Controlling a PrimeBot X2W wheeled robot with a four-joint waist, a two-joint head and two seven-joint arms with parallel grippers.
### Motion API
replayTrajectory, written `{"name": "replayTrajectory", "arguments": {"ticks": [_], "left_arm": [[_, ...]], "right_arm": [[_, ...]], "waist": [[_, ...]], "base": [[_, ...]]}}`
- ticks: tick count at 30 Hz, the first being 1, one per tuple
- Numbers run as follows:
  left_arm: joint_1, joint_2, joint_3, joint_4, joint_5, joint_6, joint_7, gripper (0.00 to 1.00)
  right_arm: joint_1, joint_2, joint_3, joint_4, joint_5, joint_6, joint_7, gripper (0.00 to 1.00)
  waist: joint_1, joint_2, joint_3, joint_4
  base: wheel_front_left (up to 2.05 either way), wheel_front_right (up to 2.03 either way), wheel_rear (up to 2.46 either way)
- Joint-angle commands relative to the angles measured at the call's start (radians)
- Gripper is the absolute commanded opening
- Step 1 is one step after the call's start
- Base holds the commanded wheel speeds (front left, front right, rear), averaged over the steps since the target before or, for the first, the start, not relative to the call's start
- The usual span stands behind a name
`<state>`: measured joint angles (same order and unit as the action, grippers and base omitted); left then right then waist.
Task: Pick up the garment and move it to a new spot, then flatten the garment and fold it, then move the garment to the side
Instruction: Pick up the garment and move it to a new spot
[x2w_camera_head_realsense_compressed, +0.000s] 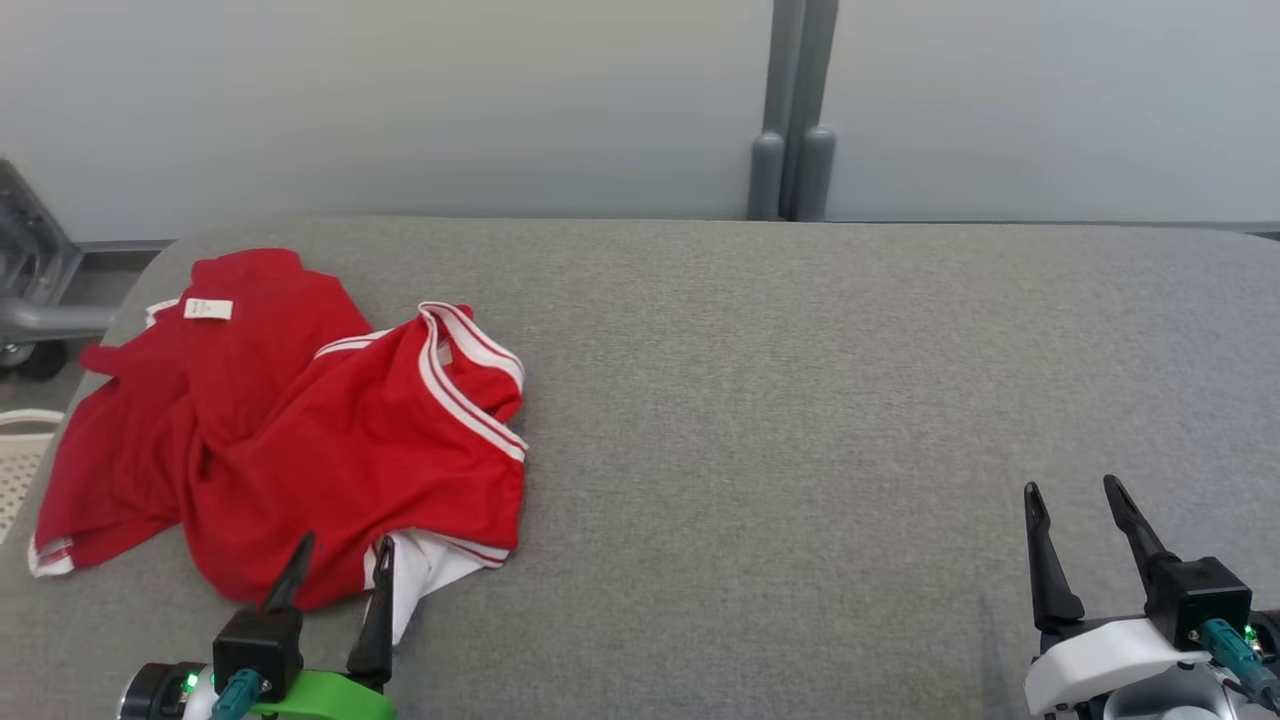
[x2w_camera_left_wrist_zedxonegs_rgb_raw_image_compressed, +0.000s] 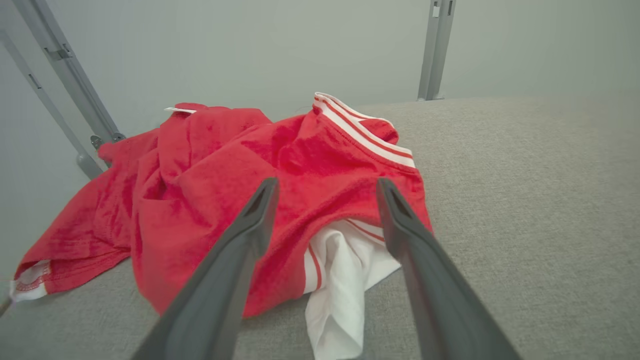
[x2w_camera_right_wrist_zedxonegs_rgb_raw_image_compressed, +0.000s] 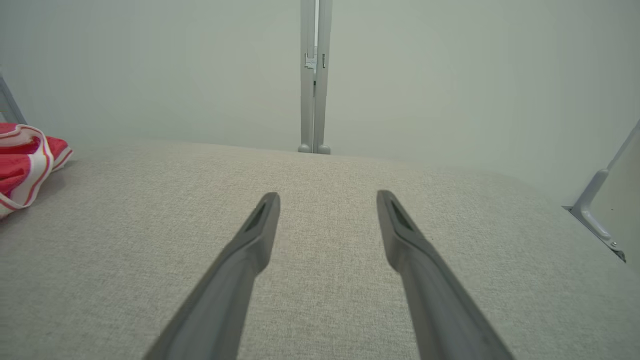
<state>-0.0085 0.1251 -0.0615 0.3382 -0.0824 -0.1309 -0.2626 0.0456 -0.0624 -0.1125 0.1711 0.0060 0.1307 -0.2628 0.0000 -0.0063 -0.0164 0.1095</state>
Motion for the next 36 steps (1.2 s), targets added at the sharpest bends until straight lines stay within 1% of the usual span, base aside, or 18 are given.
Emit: {"name": "replayTrajectory", "arguments": {"ticks": [1, 6, 9, 14, 19, 22, 26, 28, 30, 32, 35, 36], "left_arm": [[0.0, 0.003, 0.004, 0.003, 0.005, 0.002, -0.003, 1.0], [0.0, -0.005, 0.017, 0.008, 0.006, 0.005, -0.003, 1.0], [0.012, -0.002, 0.028, 0.013, 0.005, 0.005, -0.003, 1.0], [0.025, -0.005, 0.056, 0.006, -0.002, 0.007, -0.003, 1.0], [0.034, -0.015, 0.072, 0.0, -0.002, 0.005, -0.003, 1.0], [0.026, -0.025, 0.071, -0.009, -0.002, 0.004, -0.003, 1.0], [-0.038, -0.041, 0.071, -0.022, -0.03, 0.002, -0.003, 1.0], [-0.075, -0.053, 0.068, 0.021, -0.073, 0.001, -0.002, 1.0], [-0.14, -0.064, 0.052, 0.087, -0.146, 0.0, 0.033, 1.0], [-0.224, -0.069, 0.028, 0.131, -0.23, 0.0, 0.107, 1.0], [-0.303, -0.07, -0.023, 0.163, -0.331, -0.001, 0.222, 1.0], [-0.303, -0.07, -0.023, 0.163, -0.331, -0.001, 0.222, 1.0]], "right_arm": [[0.003, -0.001, 0.0, -0.002, 0.005, 0.0, -0.003, 1.0], [-0.01, 0.002, 0.022, 0.005, 0.009, 0.0, -0.003, 1.0], [-0.024, 0.004, 0.038, 0.011, 0.012, 0.0, -0.003, 1.0], [-0.037, 0.006, 0.063, 0.02, 0.017, 0.0, -0.003, 1.0], [-0.036, 0.008, 0.075, 0.022, 0.017, 0.0, -0.003, 1.0], [-0.033, 0.007, 0.07, 0.024, 0.019, 0.0, -0.003, 1.0], [-0.06, -0.007, 0.057, 0.013, 0.004, 0.0, -0.003, 1.0], [-0.071, -0.018, 0.051, 0.009, -0.002, 0.0, -0.003, 1.0], [-0.088, -0.03, 0.043, 0.006, -0.009, 0.0, -0.003, 1.0], [-0.107, -0.04, 0.039, 0.004, -0.012, 0.0, -0.003, 1.0], [-0.128, -0.05, 0.041, 0.003, -0.02, 0.0, -0.003, 1.0], [-0.128, -0.05, 0.041, 0.003, -0.02, 0.0, -0.003, 1.0]], "waist": [[0.0, 0.0063, -0.003, 0.089], [0.0, 0.0063, -0.005, 0.23], [0.0, 0.0063, -0.006, 0.298], [0.0, 0.0063, -0.004, 0.363], [0.0, 0.0063, 0.003, 0.373], [0.0, 0.0063, 0.019, 0.358], [0.0, 0.0063, 0.076, 0.335], [0.0, 0.0063, 0.111, 0.326], [0.0, 0.0063, 0.147, 0.318], [0.0, 0.0063, 0.182, 0.311], [0.0, 0.0063, 0.221, 0.302], [0.0, 0.0063, 0.221, 0.302]], "base": [[0.0, 0.0, 0.0], [0.0, 0.0, 0.0], [0.0, 0.0, 0.0], [0.0, 0.0, 0.0], [0.0, 0.0, 0.0], [0.0, 0.0, 0.0], [0.0, 0.0, 0.0], [0.0, 0.0, 0.0], [0.0, 0.0, 0.0], [0.0, 0.0, 0.0], [0.0, 0.0, 0.0], [0.0, 0.0, 0.0]]}}
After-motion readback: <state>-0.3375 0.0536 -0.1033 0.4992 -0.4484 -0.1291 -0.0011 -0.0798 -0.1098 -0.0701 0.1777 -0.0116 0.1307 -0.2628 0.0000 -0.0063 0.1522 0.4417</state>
